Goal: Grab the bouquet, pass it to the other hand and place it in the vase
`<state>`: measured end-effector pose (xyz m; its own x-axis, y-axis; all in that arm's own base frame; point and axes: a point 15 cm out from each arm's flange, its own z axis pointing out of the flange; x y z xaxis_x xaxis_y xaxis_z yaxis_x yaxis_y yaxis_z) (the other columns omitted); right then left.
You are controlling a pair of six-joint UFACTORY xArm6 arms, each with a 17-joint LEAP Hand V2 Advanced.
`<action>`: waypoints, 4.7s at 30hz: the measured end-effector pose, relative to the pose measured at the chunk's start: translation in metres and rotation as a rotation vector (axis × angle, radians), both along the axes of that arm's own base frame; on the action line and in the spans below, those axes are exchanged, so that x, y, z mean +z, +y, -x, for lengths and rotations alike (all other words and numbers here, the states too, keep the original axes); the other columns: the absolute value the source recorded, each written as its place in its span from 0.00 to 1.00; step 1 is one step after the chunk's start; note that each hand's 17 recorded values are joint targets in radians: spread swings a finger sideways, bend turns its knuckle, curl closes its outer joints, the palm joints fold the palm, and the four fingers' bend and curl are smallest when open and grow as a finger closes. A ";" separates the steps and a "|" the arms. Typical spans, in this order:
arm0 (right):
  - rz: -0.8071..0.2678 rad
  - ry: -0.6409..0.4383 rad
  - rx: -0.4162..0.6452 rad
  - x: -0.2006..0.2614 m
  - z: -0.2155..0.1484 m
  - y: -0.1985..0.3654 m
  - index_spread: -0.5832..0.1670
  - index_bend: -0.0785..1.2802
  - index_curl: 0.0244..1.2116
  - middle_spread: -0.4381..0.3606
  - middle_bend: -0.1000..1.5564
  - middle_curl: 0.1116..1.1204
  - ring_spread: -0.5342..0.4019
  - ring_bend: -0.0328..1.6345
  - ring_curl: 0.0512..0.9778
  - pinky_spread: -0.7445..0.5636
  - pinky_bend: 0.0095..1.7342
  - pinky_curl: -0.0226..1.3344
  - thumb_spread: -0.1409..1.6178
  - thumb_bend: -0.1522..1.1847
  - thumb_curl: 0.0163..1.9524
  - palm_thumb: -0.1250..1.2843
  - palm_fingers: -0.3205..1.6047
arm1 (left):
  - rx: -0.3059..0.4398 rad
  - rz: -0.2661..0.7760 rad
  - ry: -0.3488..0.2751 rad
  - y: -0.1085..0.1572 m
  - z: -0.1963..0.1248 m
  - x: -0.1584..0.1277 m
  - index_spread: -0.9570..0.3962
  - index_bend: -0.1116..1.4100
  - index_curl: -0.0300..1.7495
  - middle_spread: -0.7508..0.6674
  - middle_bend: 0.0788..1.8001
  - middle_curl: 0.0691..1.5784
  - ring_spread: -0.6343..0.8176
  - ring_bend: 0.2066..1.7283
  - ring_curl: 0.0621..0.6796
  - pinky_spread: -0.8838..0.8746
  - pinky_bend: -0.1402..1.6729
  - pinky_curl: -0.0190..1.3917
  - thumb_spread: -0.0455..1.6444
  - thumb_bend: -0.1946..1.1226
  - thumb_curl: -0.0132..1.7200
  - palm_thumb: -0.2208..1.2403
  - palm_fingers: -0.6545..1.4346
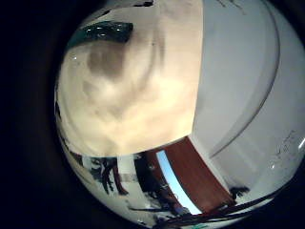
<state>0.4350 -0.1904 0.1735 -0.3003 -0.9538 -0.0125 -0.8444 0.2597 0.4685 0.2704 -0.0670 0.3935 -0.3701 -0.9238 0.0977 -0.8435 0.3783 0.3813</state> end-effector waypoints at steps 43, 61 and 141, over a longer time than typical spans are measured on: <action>0.028 -0.051 0.015 0.003 -0.019 0.008 0.26 0.70 0.62 0.27 0.69 0.63 0.31 0.77 0.50 0.30 0.70 0.33 0.64 0.12 0.24 0.76 0.84 | 0.007 -0.009 0.008 0.005 0.005 0.002 0.68 0.19 0.22 0.77 0.06 0.15 0.82 0.18 0.22 0.79 0.23 0.25 0.73 0.13 0.17 0.29 0.36; 0.062 -0.313 0.034 0.172 -0.001 0.034 0.44 0.89 0.71 0.37 0.86 0.69 0.36 0.89 0.65 0.42 0.80 0.48 0.62 0.16 0.36 0.91 0.76 | -0.017 -0.004 -0.042 0.021 0.007 0.025 0.68 0.19 0.22 0.77 0.06 0.15 0.82 0.18 0.22 0.79 0.23 0.24 0.73 0.13 0.17 0.29 0.36; 0.057 -0.081 -0.141 -0.039 0.096 0.027 0.53 0.19 0.34 0.59 0.36 0.28 0.47 0.57 0.29 0.66 0.39 0.19 0.65 0.10 0.22 0.57 0.34 | -0.057 0.023 -0.011 0.021 0.018 0.016 0.68 0.19 0.22 0.77 0.06 0.14 0.81 0.18 0.22 0.79 0.23 0.25 0.73 0.13 0.17 0.29 0.36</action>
<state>0.3390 -0.1632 0.1348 -0.4315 -0.9021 0.0107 -0.8321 0.4026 0.3814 0.2529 -0.0462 0.4098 -0.4233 -0.8988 0.1144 -0.8245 0.4344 0.3626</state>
